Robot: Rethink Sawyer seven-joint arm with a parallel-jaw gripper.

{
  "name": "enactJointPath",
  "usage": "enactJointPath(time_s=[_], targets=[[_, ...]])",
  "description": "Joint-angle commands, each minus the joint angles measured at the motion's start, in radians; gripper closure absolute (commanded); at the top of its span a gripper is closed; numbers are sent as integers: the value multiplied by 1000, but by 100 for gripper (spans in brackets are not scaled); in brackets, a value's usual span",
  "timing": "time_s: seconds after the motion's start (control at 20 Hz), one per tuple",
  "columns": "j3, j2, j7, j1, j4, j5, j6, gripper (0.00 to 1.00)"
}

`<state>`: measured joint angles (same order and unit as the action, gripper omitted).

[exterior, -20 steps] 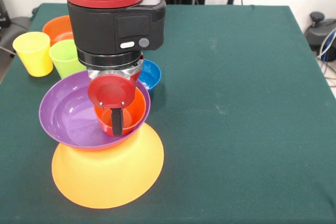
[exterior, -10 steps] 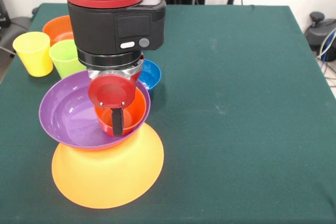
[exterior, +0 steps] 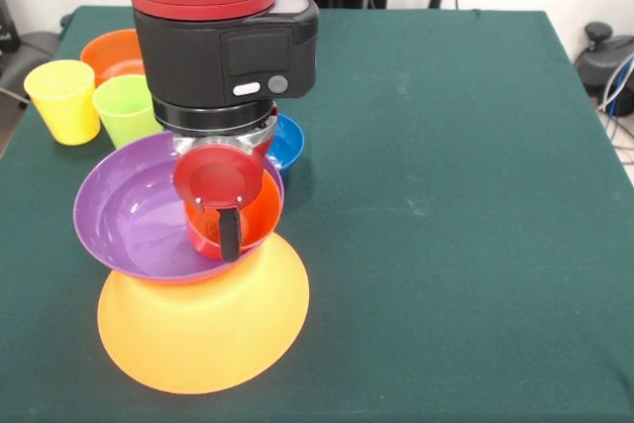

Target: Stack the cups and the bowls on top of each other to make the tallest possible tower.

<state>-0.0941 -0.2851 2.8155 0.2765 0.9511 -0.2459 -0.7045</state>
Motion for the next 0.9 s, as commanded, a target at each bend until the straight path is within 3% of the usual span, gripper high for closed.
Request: enactJointPath(time_s=[0.05,0.9], targets=[[121,59,11,-30,-23,-20,-12,100],[97,52,32,-50,-31,-43,-37,100]])
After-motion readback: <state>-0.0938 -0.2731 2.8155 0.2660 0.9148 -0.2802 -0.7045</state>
